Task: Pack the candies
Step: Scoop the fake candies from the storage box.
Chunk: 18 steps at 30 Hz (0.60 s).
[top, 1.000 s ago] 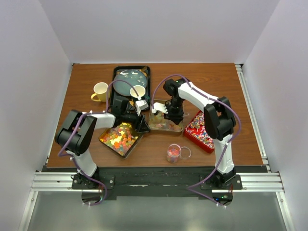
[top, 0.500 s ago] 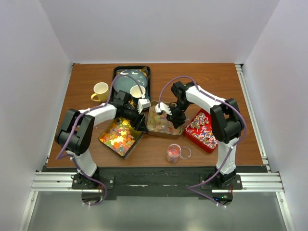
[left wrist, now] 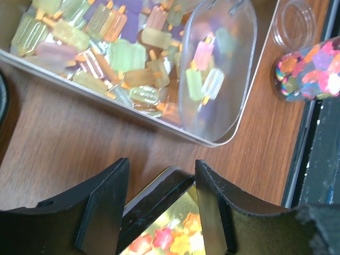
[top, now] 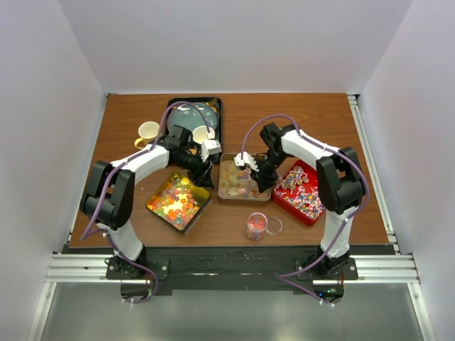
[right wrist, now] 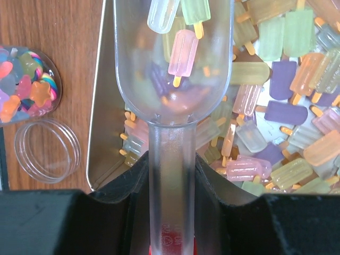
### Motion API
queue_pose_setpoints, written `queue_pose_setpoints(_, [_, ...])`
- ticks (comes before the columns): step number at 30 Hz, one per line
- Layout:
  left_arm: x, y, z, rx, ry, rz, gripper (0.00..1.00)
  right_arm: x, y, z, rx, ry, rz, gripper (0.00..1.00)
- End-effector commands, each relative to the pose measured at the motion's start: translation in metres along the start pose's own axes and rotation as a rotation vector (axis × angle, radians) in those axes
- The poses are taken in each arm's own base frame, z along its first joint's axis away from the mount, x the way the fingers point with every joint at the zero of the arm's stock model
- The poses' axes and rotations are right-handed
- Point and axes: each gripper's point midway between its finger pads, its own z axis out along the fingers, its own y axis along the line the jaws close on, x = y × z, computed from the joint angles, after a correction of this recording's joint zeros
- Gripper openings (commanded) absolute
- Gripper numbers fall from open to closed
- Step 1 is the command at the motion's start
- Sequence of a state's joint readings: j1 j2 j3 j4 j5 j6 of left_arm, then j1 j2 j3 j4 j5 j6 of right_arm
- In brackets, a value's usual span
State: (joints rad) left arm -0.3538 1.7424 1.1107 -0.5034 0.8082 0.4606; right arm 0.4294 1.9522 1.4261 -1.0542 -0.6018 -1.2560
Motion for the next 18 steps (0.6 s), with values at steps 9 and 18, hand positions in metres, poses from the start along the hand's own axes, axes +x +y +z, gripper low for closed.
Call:
queue_pose_setpoints(9, [-0.027,0.014,-0.038,-0.123,-0.058,0.051,0.58,-0.023,0.007,-0.050,0.097,-0.186,0.016,0.00])
queue_pose_setpoints(18, [-0.031,0.017,-0.052,-0.227,-0.074,0.049,0.62,-0.018,0.040,-0.099,0.168,-0.159,0.005,0.00])
